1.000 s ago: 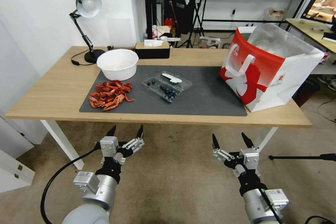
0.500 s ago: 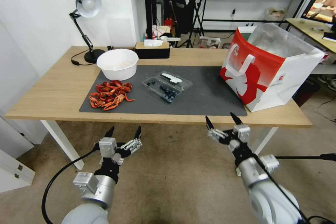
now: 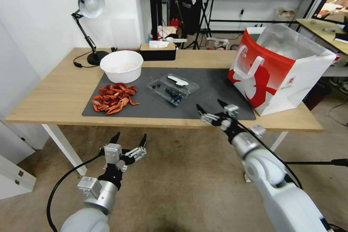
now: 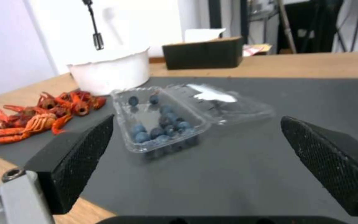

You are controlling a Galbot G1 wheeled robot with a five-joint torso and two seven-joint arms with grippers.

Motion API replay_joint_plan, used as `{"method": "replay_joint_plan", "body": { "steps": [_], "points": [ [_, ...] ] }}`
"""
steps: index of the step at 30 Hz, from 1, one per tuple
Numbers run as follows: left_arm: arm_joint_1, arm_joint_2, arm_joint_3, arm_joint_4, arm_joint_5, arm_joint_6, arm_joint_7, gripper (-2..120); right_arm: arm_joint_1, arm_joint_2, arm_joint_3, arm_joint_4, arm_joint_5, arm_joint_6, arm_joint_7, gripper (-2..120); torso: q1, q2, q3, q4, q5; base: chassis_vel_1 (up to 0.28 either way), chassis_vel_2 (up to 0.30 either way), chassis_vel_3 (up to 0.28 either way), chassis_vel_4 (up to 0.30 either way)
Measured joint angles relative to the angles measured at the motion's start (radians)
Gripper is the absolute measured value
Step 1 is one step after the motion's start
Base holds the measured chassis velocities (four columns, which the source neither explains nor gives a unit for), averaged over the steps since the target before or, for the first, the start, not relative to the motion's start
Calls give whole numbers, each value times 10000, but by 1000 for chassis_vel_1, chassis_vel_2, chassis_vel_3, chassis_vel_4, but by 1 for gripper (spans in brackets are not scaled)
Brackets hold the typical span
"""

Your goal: Close the takeout container lid, then place the container into the takeout bag.

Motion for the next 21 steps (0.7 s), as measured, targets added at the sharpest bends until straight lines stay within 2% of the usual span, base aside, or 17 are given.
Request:
{"method": "replay_joint_plan", "body": {
  "steps": [6,9,21],
  "points": [
    [16,-37,-29,20,-12,3,24,100,787,222,-684,-493,65,-665,286,100,0,0,-1,-1,0,0,0,0,0],
    [62,-63,-72,52,-12,-51,-4,100,1177,311,-1079,-665,83,-1291,520,100,0,1,-1,-1,-1,0,0,0,0],
    [61,-54,-221,192,-43,-140,6,100,1973,406,-1830,-1214,638,-2004,823,100,0,0,-2,-1,0,0,0,0,0]
  ]
}}
